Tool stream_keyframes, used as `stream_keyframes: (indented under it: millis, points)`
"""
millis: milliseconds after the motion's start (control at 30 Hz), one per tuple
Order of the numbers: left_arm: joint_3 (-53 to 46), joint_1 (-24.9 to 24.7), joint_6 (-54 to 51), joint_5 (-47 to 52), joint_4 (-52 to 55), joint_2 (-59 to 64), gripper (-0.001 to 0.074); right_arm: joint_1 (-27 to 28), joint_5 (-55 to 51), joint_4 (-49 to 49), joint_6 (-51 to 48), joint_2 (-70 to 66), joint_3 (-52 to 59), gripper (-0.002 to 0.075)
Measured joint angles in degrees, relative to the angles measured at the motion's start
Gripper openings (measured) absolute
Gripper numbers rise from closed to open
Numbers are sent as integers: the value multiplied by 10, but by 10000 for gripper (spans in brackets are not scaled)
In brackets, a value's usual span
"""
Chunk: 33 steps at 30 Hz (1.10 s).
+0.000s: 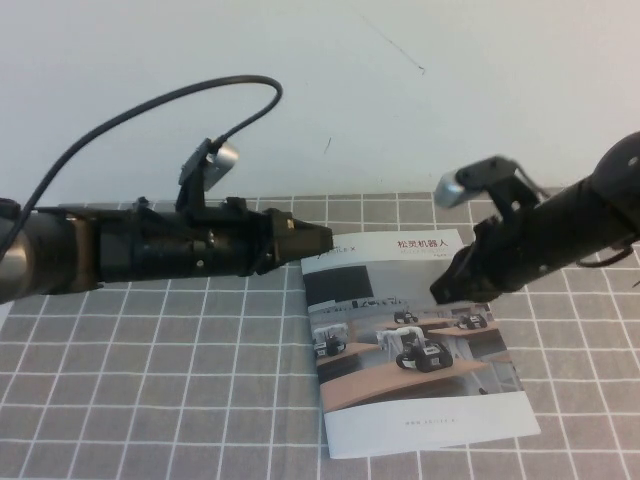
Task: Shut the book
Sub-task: 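Close the open booklet and leave it lying on the table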
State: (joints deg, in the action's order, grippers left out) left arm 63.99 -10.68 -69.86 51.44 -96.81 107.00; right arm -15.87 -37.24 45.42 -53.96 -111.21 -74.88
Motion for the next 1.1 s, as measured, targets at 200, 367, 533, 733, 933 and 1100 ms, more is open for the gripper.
stream_keyframes:
  millis: [200, 367, 533, 733, 933, 1100]
  points:
    - [0, 53, 36, 12, 59, -45, -4, -12, 7, 14, -1, -92, 0, -3]
    - [0, 69, 56, 1, 112, -106, -4, -12, 10, 25, 3, -102, 0, -3]
    - [0, 69, 78, -35, 191, -200, -4, -12, 16, 24, 4, -78, 0, -3]
    - [0, 69, 162, -85, 364, -331, -4, -12, 30, -29, 12, 69, 0, -3]
    - [0, 70, 332, -84, 658, -437, -4, -12, -9, -235, 141, 255, 1, -3]
    - [-17, 71, 448, -71, 817, -514, -4, -12, -44, -408, 264, 391, 31, -3]
